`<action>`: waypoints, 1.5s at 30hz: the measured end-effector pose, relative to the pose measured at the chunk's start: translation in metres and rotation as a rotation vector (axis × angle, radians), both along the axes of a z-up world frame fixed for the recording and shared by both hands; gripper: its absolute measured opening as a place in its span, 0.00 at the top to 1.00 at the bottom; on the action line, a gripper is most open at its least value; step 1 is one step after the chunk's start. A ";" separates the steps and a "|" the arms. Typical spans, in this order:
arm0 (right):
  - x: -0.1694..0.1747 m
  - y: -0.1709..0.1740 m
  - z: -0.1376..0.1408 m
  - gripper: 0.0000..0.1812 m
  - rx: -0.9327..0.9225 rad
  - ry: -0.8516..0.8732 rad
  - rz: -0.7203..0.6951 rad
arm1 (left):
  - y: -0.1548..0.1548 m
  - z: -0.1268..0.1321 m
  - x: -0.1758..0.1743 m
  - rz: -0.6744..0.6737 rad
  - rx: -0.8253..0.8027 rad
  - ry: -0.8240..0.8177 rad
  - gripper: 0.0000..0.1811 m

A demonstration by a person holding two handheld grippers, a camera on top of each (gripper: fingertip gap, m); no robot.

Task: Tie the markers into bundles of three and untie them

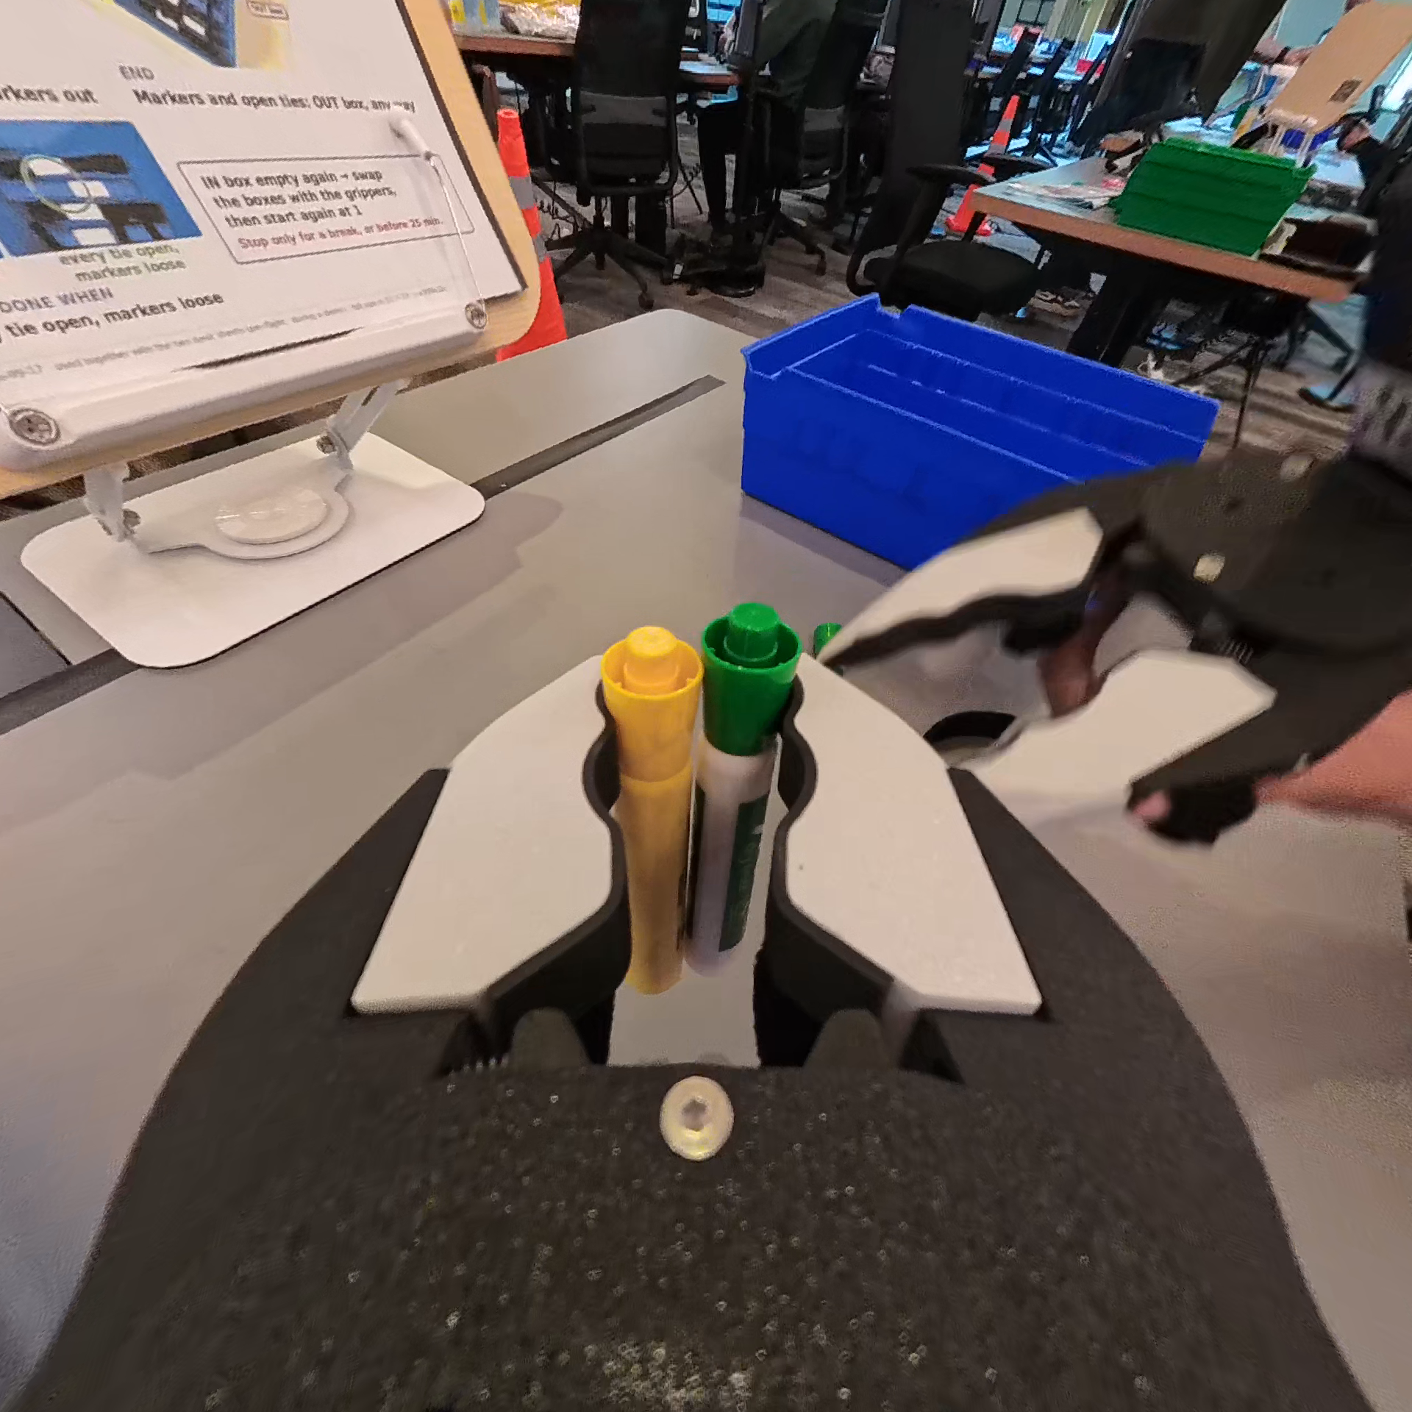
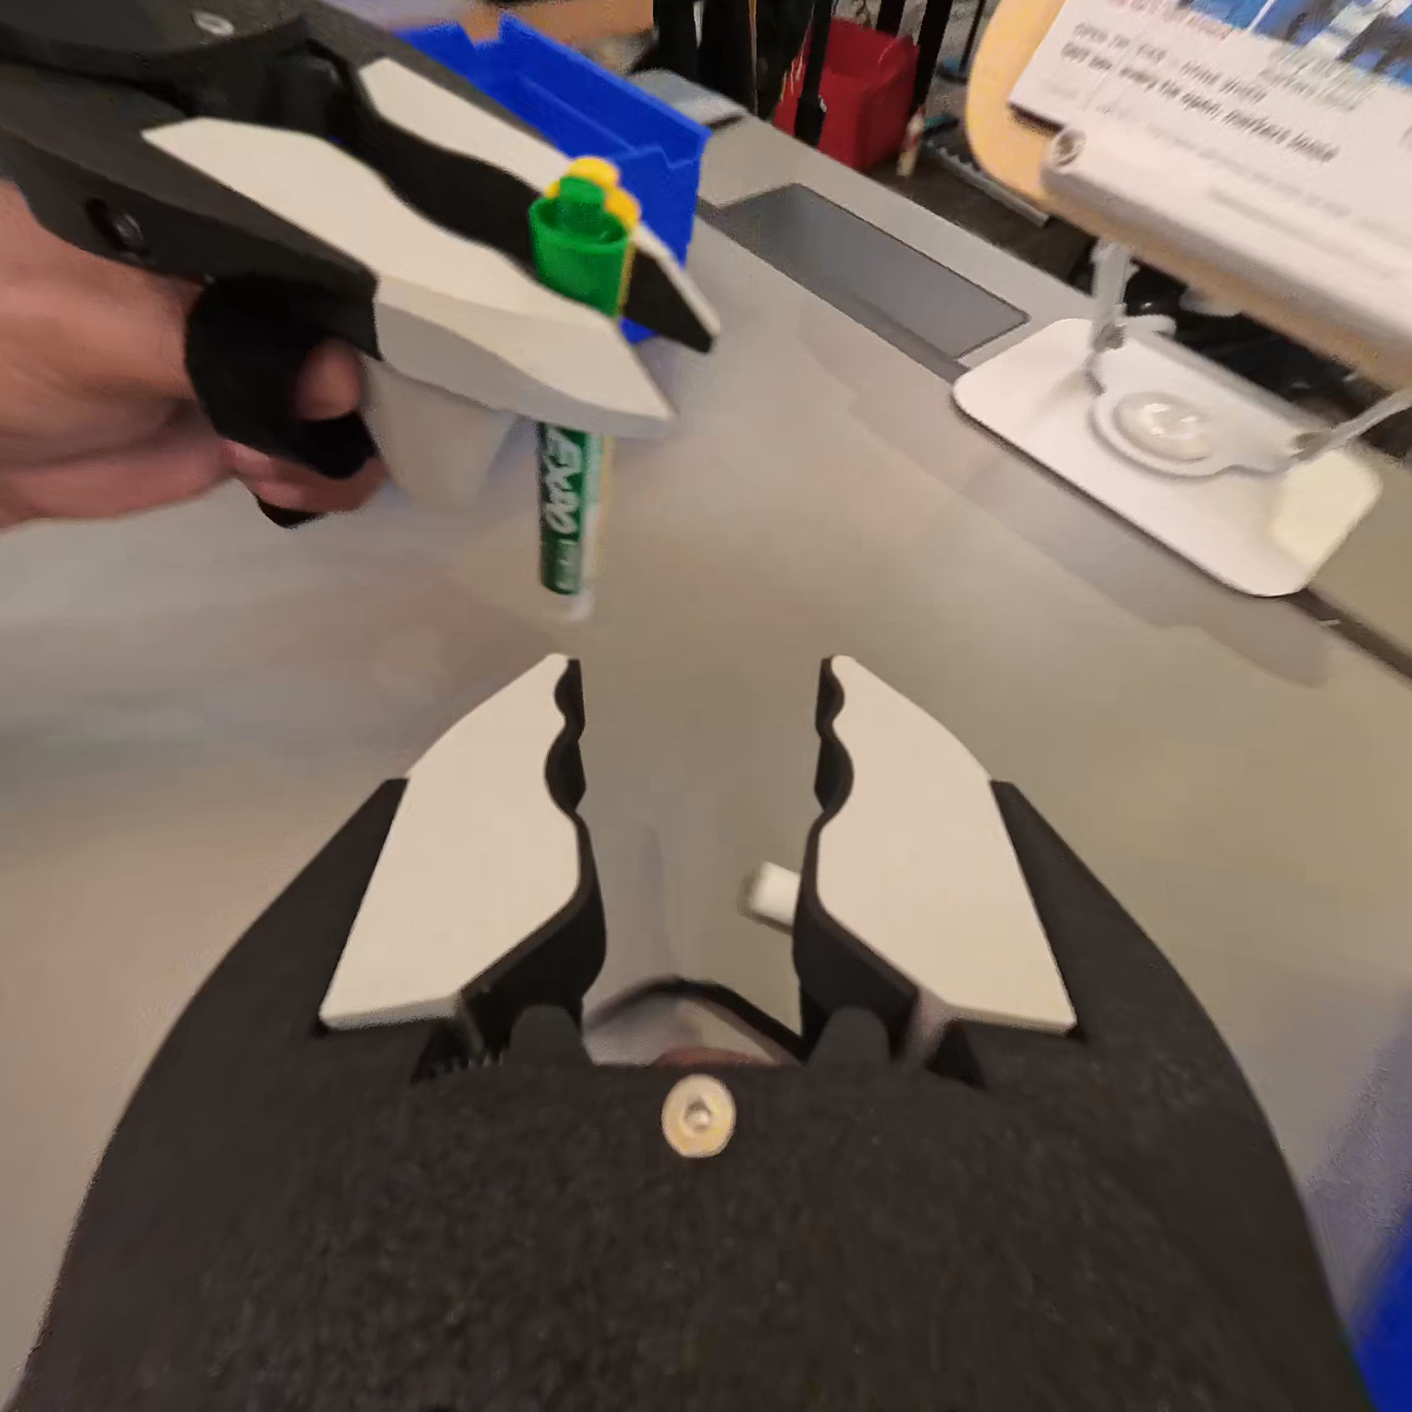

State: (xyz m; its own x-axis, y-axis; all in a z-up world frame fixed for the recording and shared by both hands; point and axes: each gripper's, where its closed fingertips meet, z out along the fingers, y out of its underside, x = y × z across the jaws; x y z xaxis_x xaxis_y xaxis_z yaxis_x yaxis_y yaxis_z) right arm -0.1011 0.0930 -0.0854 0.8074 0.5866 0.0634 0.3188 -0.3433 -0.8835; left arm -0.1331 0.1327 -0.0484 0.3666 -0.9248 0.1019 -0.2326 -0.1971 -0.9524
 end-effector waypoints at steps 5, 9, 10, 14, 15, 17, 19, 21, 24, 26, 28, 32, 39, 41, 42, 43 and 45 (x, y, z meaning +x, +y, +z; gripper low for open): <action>0.073 0.006 0.047 0.62 -0.020 -0.287 0.045 | -0.001 -0.008 -0.002 -0.004 -0.026 -0.016 0.79; 0.104 0.012 0.036 0.61 -0.194 -0.422 0.238 | -0.002 -0.006 -0.002 -0.013 -0.022 -0.020 0.79; 0.113 0.011 0.022 0.64 -0.263 -0.479 0.304 | -0.003 -0.005 -0.001 -0.019 -0.026 -0.028 0.79; 0.138 0.010 -0.031 0.64 -0.399 -0.683 0.483 | -0.006 -0.007 -0.001 -0.030 -0.033 -0.031 0.79; 0.141 0.007 -0.044 0.64 -0.433 -0.722 0.520 | -0.006 -0.008 -0.001 -0.031 -0.029 -0.023 0.79; 0.142 0.002 -0.065 0.67 -0.464 -0.784 0.593 | -0.005 -0.010 -0.002 -0.029 -0.025 -0.014 0.79; 0.141 -0.001 -0.082 0.71 -0.484 -0.838 0.651 | -0.003 -0.010 -0.002 -0.028 -0.032 -0.024 0.79; 0.149 0.001 -0.095 0.72 -0.505 -0.927 0.668 | -0.003 -0.008 -0.003 -0.032 -0.046 -0.040 0.79; 0.156 0.009 -0.101 0.74 -0.499 -1.027 0.671 | -0.004 -0.009 -0.003 -0.037 -0.060 -0.052 0.79; 0.153 0.009 -0.100 0.76 -0.508 -1.039 0.684 | -0.004 -0.012 -0.002 -0.039 -0.059 -0.042 0.79; 0.152 0.012 -0.099 0.76 -0.498 -1.082 0.689 | -0.003 -0.014 -0.002 -0.037 -0.058 -0.034 0.79; 0.147 0.013 -0.107 0.76 -0.497 -1.126 0.721 | -0.002 -0.015 -0.003 -0.038 -0.070 -0.040 0.79; 0.152 0.018 -0.110 0.89 -0.483 -1.288 0.767 | -0.002 -0.014 -0.005 -0.033 -0.071 -0.045 0.79; 0.155 0.023 -0.107 0.90 -0.451 -1.356 0.768 | -0.002 -0.015 -0.005 -0.035 -0.069 -0.041 0.79; 0.156 0.027 -0.102 0.90 -0.421 -1.394 0.764 | -0.002 -0.014 -0.005 -0.034 -0.070 -0.043 0.79; 0.156 0.034 -0.094 0.90 -0.361 -1.442 0.754 | -0.002 -0.014 -0.005 -0.036 -0.070 -0.044 0.79; 0.153 0.050 -0.075 0.90 -0.194 -1.566 0.736 | -0.002 -0.014 -0.005 -0.035 -0.069 -0.042 0.79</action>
State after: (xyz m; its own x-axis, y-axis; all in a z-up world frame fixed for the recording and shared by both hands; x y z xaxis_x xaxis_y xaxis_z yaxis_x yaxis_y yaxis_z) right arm 0.0520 0.1428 -0.1600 -0.3609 0.8650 0.3486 0.8850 0.1997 0.4206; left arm -0.1381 0.1305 -0.0628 0.3286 -0.9271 0.1803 -0.2003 -0.2550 -0.9460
